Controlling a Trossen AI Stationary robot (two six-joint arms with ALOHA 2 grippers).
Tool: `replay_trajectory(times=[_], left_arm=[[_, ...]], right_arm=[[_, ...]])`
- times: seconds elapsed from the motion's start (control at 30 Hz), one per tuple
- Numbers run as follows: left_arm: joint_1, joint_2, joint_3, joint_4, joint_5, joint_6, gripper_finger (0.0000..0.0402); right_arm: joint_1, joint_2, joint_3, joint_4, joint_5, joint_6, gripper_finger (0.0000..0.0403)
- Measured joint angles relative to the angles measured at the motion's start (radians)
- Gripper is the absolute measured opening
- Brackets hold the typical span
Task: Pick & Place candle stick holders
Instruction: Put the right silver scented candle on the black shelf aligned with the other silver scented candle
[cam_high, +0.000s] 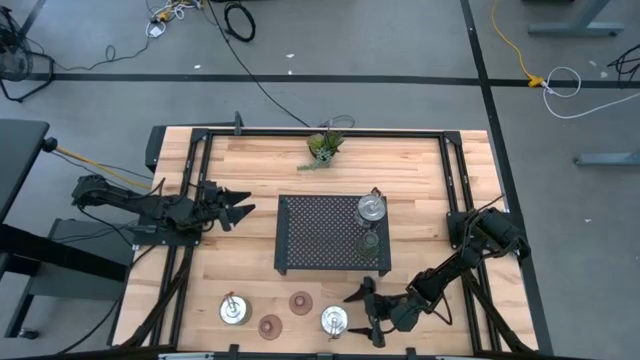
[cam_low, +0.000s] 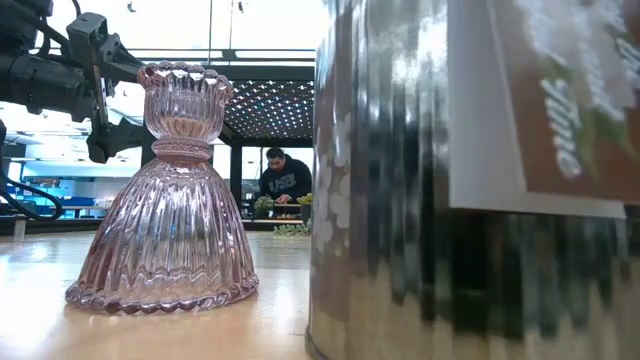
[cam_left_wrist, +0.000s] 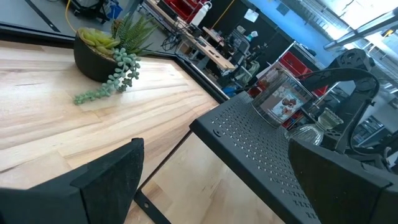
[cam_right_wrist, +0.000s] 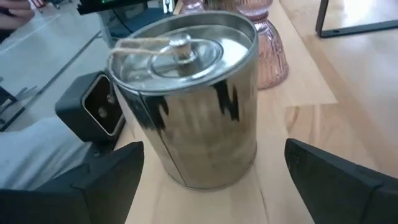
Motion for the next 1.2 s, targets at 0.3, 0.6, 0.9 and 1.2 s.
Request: replay_trajectory(times=[0.3,0.6,0.9,1.2], left_arm=[[0.000,0.000,0.000,0.000,0.000,0.009,0.0399],[0.000,0.000,0.000,0.000,0.000,0.009,0.0399],[0.000,0.000,0.000,0.002,0.000,0.025,0.0399],[0.000,0.000,0.000,0.003,0.000,0.032,0.0399]], right_arm=[[0.002,0.000,0.001,0.031,-0.017,0.011,0.0387],[0.000,0.028,0.056,0.040,-0.019,-0.014,0.0387],[-0.006,0.087,0.118,-0.011,-0.045,-0.028,0.0387],[-0.021,0.087,0.119,0.011,-0.069,-0.027,0.0387]])
